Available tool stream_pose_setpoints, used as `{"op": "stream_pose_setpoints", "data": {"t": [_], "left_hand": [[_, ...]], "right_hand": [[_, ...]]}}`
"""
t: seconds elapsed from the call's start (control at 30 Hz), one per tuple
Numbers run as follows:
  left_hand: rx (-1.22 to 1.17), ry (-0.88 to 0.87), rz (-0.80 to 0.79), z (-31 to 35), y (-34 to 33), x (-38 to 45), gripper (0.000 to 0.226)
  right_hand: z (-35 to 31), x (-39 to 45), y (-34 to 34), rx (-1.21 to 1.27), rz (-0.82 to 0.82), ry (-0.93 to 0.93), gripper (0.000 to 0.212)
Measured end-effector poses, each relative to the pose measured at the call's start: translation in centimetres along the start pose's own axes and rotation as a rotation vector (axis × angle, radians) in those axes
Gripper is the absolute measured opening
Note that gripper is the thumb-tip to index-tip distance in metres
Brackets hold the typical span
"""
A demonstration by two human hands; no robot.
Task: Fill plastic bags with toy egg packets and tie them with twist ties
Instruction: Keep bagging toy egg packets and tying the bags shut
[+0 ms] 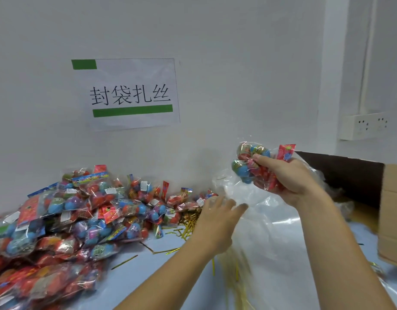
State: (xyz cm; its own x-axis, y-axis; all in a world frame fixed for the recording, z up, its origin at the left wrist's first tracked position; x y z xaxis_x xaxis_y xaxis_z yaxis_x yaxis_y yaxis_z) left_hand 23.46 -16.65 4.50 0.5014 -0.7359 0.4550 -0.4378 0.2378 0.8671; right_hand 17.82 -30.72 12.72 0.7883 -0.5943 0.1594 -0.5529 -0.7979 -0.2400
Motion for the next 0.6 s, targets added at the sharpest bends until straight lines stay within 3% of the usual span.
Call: {"op": "stream_pose_setpoints", "data": {"t": [0.1,0.23,0.33,0.4,0.53,0.6], "left_hand": [[0.086,-0.019,-0.003,-1.7,-0.1,-0.5,0.058],[0.105,0.016,0.055,-5.0,0.4,-2.4,0.044],[0.084,0.045,0.078,-7.5,1.7,-4.5,0.046],[0.085,0.075,0.010,-9.2,2.2,-5.9,0.050],[0.088,0.261,-0.162,-11.7,3.5,-7.9,0.052],[0.075,0.336,-0.119,-11.0,4.8,-8.1,0.050]], "right_hand": [[0.3,0.4,0.1,-0.002,-0.006,-0.010,0.032],[0.6,0.9,0.2,-0.017,-0.020,-0.014,0.035],[1.0,1.0,-0.2,-0.044,-0.043,-0.017,0.036],[1.1,1.0,-0.5,-0.071,-0.062,-0.020,0.037],[1.4,0.8,-1.4,-0.128,-0.105,-0.030,0.046],[1.6,0.7,-1.9,-0.141,-0.123,-0.032,0.046]]}}
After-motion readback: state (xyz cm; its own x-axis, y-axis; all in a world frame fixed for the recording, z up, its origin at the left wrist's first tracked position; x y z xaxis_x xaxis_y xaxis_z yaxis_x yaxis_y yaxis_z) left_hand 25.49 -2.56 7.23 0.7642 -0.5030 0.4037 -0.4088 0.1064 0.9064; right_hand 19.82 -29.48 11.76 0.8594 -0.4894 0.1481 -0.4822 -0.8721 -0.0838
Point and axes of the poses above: each hand's wrist, its own x-axis towards the middle knuckle, its own y-axis out of the back of the hand, z = x × y, the point moved 5 cm from there along x, towards the middle knuckle, and after that the axes turned 6 degrees about z, right-handed, at the moved point
